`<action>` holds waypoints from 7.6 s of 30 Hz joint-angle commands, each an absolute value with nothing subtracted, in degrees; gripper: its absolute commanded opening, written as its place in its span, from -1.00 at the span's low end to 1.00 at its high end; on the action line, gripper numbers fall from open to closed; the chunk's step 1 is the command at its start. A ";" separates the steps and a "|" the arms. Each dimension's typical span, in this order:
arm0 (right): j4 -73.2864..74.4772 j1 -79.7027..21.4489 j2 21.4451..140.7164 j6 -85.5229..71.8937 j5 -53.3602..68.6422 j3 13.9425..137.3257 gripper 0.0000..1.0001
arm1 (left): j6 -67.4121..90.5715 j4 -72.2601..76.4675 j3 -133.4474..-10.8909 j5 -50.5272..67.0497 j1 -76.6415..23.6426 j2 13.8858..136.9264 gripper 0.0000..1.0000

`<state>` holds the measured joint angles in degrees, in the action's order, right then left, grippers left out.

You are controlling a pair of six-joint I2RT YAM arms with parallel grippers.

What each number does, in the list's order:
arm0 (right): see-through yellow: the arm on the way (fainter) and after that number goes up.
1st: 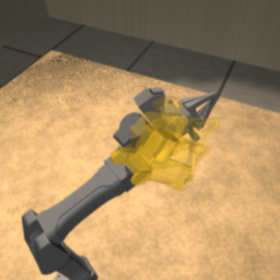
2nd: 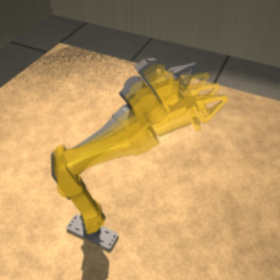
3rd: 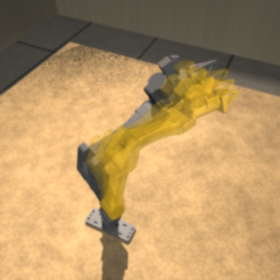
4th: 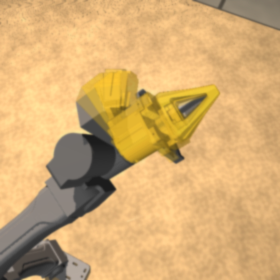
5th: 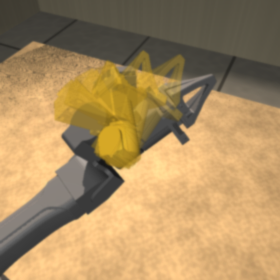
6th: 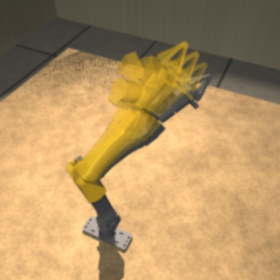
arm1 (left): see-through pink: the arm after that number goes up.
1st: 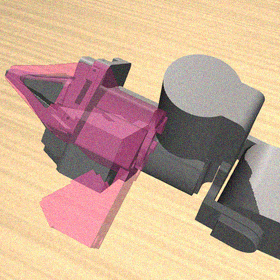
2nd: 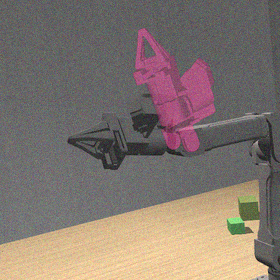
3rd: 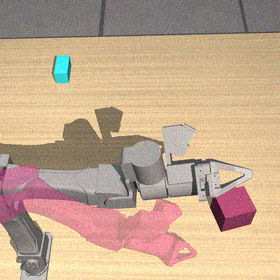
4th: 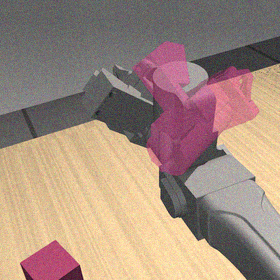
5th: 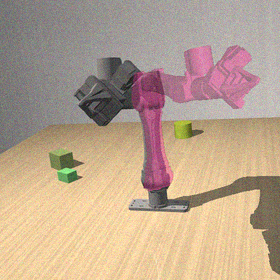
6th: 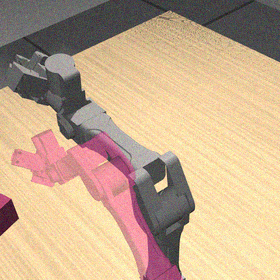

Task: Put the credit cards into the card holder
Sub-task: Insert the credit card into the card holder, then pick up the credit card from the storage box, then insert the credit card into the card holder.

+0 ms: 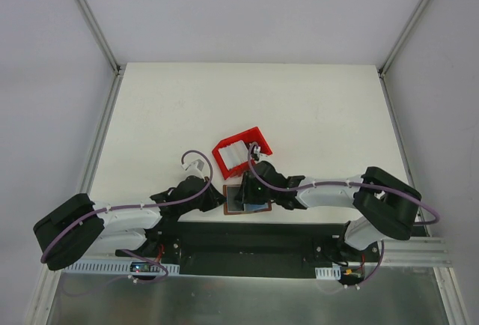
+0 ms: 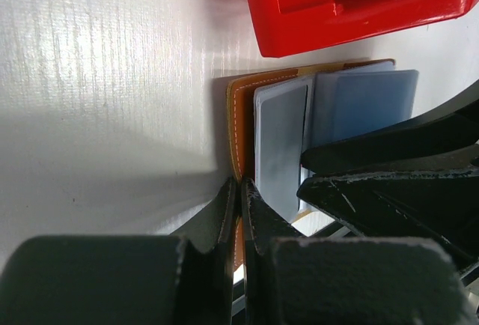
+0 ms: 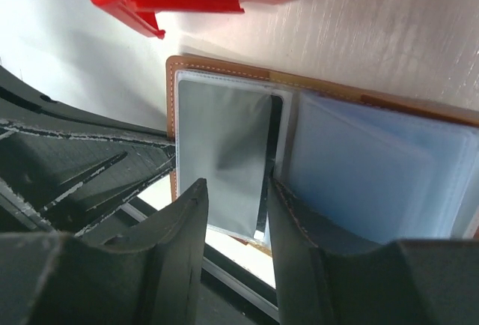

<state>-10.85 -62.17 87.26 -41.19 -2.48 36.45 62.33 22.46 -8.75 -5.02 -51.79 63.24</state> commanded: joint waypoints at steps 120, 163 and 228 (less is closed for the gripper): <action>7.92 -34.45 81.41 -12.38 10.81 62.78 -0.99 | 54.23 14.94 -9.14 -3.34 -46.85 65.13 -1.00; 7.28 -59.14 65.83 -31.65 -15.72 35.85 -0.99 | 54.67 14.15 -8.70 -1.41 -46.76 63.19 -1.00; -28.83 -59.50 76.72 -46.76 -11.79 17.66 -0.99 | 57.39 12.83 -6.15 -1.05 -46.84 63.63 -1.00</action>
